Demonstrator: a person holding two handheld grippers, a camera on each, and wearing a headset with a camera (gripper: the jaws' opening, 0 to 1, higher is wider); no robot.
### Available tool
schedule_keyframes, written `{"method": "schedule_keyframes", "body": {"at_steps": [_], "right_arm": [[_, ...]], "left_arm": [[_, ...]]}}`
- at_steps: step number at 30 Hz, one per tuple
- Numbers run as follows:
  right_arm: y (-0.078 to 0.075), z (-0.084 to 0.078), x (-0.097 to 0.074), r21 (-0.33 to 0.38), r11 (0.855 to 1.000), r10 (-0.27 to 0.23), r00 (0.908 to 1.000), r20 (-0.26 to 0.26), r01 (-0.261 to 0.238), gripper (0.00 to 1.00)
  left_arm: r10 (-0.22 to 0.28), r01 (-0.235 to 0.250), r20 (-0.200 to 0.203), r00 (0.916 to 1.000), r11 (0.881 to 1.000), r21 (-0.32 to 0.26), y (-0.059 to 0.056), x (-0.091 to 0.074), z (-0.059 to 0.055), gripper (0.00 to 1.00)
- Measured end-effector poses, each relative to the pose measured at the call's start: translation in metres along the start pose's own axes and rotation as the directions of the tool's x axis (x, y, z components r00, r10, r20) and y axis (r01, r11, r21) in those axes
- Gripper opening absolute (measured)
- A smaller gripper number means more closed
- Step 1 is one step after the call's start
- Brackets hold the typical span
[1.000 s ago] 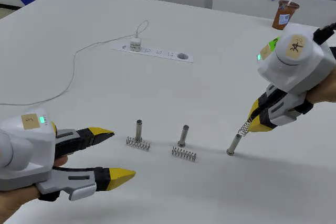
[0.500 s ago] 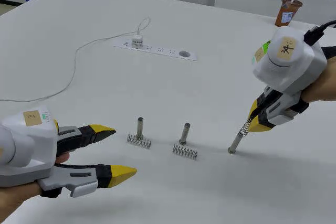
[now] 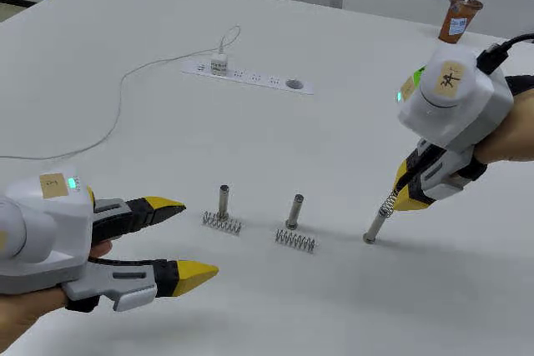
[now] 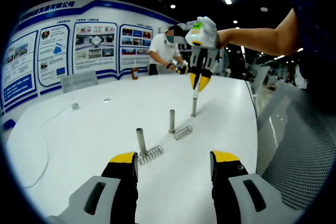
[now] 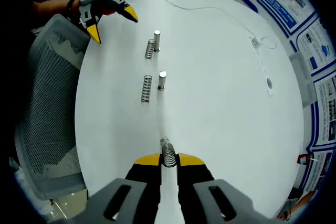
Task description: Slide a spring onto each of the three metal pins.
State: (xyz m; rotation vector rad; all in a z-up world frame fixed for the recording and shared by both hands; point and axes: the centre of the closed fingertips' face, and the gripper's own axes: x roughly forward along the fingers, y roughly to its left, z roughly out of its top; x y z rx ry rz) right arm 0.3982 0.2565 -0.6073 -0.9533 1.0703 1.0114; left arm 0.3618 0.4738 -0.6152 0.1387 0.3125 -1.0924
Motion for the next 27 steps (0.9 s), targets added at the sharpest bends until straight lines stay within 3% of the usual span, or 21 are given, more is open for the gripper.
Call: {"method": "schedule_keyframes", "body": {"at_steps": [27], "right_arm": [[0.005, -0.009, 0.046, 0.036, 0.998, 0.044, 0.996, -0.078, -0.041, 0.12]], "left_arm": [[-0.018, 0.018, -0.008, 0.9998, 1.0, 0.006, -0.007, 0.005, -0.001, 0.56]]}}
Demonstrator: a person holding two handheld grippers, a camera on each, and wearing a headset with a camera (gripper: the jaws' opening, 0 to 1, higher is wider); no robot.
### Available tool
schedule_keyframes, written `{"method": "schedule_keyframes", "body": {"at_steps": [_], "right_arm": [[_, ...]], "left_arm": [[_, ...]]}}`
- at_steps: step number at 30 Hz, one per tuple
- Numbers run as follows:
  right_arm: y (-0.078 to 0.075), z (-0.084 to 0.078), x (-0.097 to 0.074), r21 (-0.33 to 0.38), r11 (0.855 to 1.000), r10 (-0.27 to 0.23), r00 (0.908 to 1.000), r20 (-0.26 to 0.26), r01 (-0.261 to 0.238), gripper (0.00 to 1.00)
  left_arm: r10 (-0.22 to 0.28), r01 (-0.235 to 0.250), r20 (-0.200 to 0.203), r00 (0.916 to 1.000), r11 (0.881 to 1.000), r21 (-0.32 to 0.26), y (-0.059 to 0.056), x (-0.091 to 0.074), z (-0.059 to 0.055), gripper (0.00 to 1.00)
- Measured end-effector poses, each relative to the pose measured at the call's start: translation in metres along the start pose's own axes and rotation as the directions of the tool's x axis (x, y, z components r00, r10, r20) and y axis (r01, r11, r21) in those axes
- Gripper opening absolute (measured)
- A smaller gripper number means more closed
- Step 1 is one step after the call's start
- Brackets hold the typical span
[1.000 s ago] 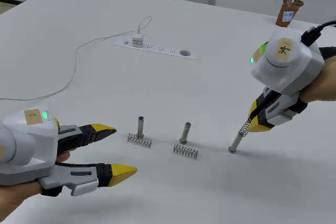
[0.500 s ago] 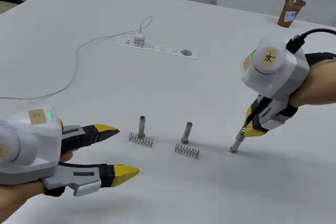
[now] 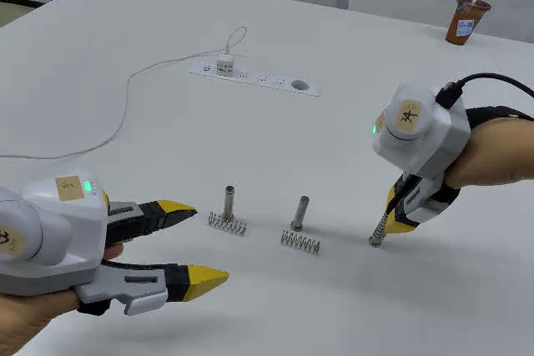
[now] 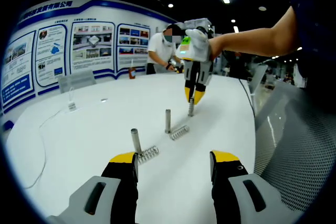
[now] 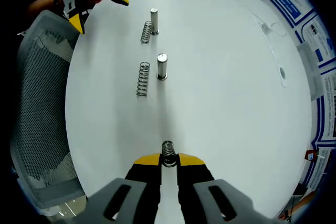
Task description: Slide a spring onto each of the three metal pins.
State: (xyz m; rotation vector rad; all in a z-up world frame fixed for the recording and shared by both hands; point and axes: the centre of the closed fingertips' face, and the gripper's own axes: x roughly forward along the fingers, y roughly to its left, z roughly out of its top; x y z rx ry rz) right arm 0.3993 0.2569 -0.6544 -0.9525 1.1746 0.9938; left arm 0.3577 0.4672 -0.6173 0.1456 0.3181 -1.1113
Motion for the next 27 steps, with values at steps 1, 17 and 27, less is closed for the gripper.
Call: {"method": "schedule_keyframes", "body": {"at_steps": [1, 17, 27], "right_arm": [[-0.0004, -0.0002, 0.001, 0.002, 1.0, 0.0, 1.0, -0.001, 0.0, 0.12], [-0.0003, -0.001, 0.007, 0.027, 1.0, -0.001, 0.9999, 0.013, 0.0, 0.16], [0.0038, 0.0003, -0.001, 0.039, 0.999, -0.018, 0.9985, 0.052, 0.016, 0.23]], "left_arm": [[0.0, 0.0, 0.0, 1.0, 1.0, 0.0, -0.0001, 0.0, 0.0, 0.56], [0.0, 0.0, -0.003, 1.0, 1.0, 0.0, -0.002, -0.0003, -0.0009, 0.57], [-0.004, 0.004, 0.002, 1.0, 1.0, 0.002, -0.0032, 0.0016, 0.0009, 0.57]]}}
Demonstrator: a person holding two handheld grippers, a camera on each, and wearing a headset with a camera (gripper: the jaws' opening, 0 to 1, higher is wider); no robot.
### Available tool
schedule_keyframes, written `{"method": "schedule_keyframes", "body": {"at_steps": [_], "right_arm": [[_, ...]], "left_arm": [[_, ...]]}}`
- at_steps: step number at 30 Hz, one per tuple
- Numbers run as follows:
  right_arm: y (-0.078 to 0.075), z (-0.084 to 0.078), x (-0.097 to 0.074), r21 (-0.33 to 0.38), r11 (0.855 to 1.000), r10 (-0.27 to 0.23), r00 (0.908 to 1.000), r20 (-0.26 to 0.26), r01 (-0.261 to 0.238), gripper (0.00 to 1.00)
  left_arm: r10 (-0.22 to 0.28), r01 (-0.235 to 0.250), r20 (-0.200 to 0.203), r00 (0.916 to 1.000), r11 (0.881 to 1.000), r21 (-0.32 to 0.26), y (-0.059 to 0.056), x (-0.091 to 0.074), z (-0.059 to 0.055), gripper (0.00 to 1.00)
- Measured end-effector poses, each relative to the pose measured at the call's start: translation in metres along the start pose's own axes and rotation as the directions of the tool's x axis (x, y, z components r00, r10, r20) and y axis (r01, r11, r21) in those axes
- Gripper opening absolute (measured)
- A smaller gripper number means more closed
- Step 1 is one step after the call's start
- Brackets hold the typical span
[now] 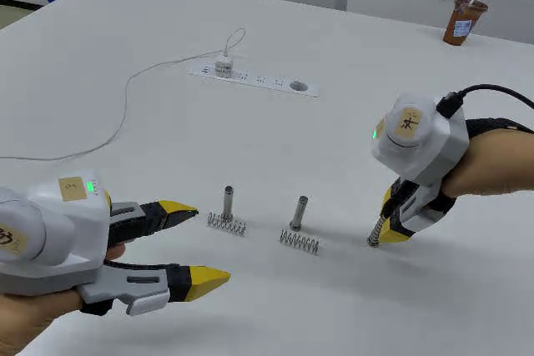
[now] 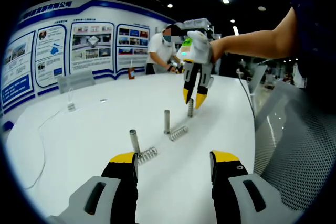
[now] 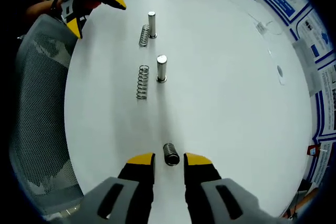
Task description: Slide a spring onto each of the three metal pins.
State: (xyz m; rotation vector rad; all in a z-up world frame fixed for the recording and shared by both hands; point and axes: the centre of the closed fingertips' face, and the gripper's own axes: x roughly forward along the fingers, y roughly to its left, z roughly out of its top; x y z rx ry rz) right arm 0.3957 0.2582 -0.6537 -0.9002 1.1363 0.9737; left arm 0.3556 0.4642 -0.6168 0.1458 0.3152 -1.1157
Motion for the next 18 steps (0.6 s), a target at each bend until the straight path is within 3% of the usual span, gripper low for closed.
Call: {"method": "schedule_keyframes", "body": {"at_steps": [9, 18], "right_arm": [[-0.001, 0.016, -0.013, -0.008, 0.999, -0.035, 0.9979, 0.054, 0.036, 0.24], [0.012, 0.041, -0.013, -0.018, 1.0, -0.017, 0.9938, 0.11, 0.019, 0.24]], "left_arm": [[-0.003, 0.003, 0.0, 1.0, 1.0, 0.002, 0.0, 0.001, 0.001, 0.57], [-0.004, 0.004, 0.004, 1.0, 1.0, 0.007, 0.0, 0.001, 0.003, 0.57]]}}
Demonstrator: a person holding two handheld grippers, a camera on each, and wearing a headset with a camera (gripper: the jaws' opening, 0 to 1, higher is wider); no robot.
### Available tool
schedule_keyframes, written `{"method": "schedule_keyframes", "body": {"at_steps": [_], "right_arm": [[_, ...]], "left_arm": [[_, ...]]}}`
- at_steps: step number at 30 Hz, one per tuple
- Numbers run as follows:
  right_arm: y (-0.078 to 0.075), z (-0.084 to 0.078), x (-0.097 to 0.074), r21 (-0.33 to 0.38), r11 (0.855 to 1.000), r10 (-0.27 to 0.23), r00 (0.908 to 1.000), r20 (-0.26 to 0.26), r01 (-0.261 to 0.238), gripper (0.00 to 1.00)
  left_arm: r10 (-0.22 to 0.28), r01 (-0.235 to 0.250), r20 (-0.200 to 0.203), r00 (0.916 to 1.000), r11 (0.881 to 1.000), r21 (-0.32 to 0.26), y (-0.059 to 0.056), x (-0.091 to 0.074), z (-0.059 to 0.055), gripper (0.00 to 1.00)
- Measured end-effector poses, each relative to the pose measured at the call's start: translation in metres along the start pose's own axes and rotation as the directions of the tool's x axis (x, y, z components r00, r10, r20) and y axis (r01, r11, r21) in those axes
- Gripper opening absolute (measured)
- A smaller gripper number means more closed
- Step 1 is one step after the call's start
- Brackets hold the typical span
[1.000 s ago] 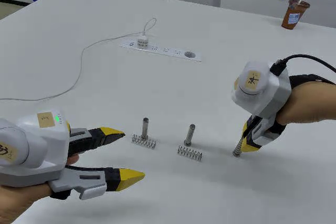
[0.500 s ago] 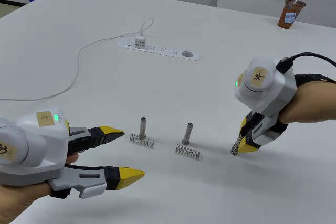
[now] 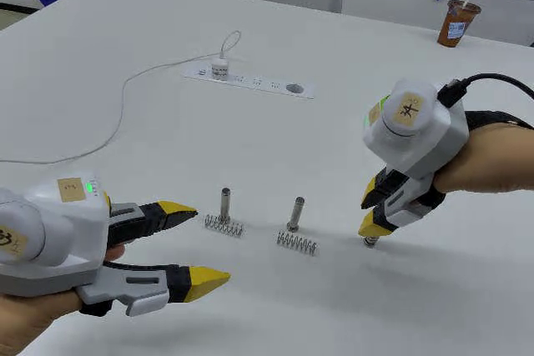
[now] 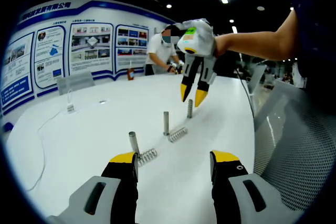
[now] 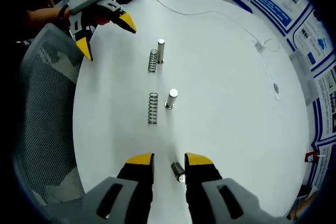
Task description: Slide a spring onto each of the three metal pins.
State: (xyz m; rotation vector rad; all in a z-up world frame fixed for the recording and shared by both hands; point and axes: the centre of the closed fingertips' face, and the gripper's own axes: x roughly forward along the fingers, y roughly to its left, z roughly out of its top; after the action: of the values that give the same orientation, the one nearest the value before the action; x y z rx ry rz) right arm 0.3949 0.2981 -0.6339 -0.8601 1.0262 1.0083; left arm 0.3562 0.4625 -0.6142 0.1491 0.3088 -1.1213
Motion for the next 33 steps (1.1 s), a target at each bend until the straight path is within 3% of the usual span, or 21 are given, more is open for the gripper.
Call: {"method": "schedule_keyframes", "body": {"at_steps": [7, 14, 33], "right_arm": [[0.011, 0.018, 0.009, 0.011, 1.0, 0.022, 0.9987, 0.046, -0.022, 0.21], [0.021, 0.031, 0.028, 0.016, 0.998, 0.053, 0.9957, 0.075, -0.055, 0.19], [0.024, 0.033, 0.058, 0.028, 0.996, 0.086, 0.994, 0.067, -0.088, 0.14]], "left_arm": [[0.001, -0.001, -0.004, 1.0, 1.0, 0.002, 0.001, -0.001, 0.0, 0.56], [-0.001, 0.001, -0.008, 1.0, 1.0, 0.002, 0.0, 0.0, 0.0, 0.56], [-0.004, 0.004, -0.01, 0.9999, 1.0, 0.002, -0.002, 0.001, 0.001, 0.55]]}}
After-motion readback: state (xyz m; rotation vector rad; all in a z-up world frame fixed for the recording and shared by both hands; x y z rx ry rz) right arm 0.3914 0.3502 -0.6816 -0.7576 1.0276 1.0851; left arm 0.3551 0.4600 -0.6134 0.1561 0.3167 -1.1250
